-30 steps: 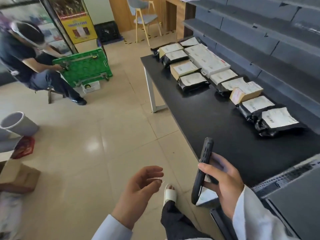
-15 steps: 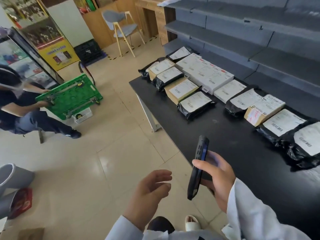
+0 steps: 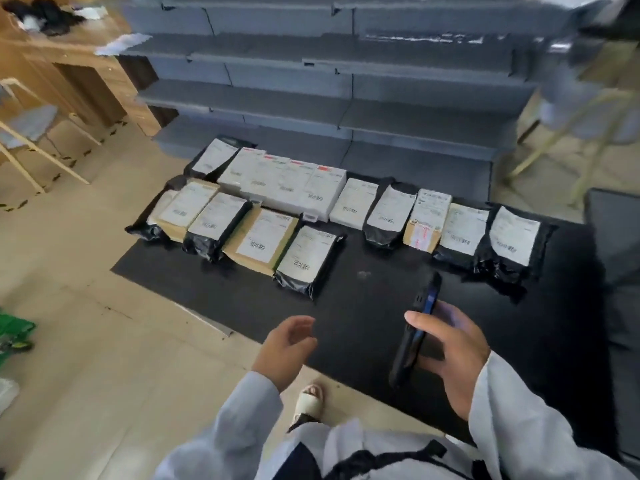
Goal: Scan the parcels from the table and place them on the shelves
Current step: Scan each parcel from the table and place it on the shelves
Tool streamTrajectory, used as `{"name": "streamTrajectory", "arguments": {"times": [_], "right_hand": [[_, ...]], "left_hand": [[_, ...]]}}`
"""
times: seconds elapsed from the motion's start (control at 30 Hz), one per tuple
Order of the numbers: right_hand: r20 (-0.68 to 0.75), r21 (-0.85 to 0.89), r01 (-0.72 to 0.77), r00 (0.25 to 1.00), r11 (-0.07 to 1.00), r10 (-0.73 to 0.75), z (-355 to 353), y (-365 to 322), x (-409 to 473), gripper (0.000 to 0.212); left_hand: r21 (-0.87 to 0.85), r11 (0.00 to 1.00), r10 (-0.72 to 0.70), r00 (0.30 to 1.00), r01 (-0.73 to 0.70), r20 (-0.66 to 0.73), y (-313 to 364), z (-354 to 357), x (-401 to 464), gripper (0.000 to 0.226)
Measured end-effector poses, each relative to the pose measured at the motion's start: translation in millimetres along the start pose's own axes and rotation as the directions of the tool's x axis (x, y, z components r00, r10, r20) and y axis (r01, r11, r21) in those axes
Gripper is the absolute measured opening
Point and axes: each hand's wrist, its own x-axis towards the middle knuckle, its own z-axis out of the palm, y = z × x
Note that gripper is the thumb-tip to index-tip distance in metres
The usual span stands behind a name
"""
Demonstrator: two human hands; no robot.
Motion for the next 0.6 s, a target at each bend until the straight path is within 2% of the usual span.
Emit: {"name": "streamTrajectory", "arguments": {"times": [0.13,0.23,0.27,0.33,0.43,0.53,0.6], "right_hand": [[-0.111,0.081,0.05,0.993,0.995,-0.041,28.2,-9.8,-8.6,0.032],[-0.213,0.132,0.091,0.975,0.987,-0.062,45.9,-4.9,-12.1,0.033],[-0.242,0.147,0.098,0.968,0.984,-0.06,50.9,-0.9,-13.0,0.034],[-0.293,0.17,0.107,0.954,0.98,-0.054,60.4,7.7,-17.3,0.035],[-0.359,0.214,0.137,0.932,0.967,-0.053,71.8,15.4,-30.2,0.035],[-0.413,0.254,0.171,0.909,0.952,-0.053,74.0,19.0,-43.8,0.031],[-0.453,0.282,0.175,0.891,0.943,-0.03,72.0,23.4,-50.2,0.029]], "left_hand": [[0.169,0.986,-0.017,0.992,-0.004,0.124,-0.7,-21.6,77.9,0.049],[0.39,0.918,-0.013,0.98,-0.067,0.199,-5.8,-26.8,138.7,0.075],[0.495,0.863,-0.005,0.976,-0.106,0.218,-1.6,-26.5,152.6,0.077],[0.724,0.656,0.013,0.963,-0.212,0.27,8.8,-25.9,170.3,0.077],[0.877,0.387,0.015,0.953,-0.285,0.303,13.3,-22.7,190.6,0.071],[0.92,0.265,-0.023,0.952,-0.29,0.307,13.4,-19.8,207.7,0.069],[0.925,0.269,-0.035,0.957,-0.268,0.288,11.7,-19.9,214.8,0.069]]}}
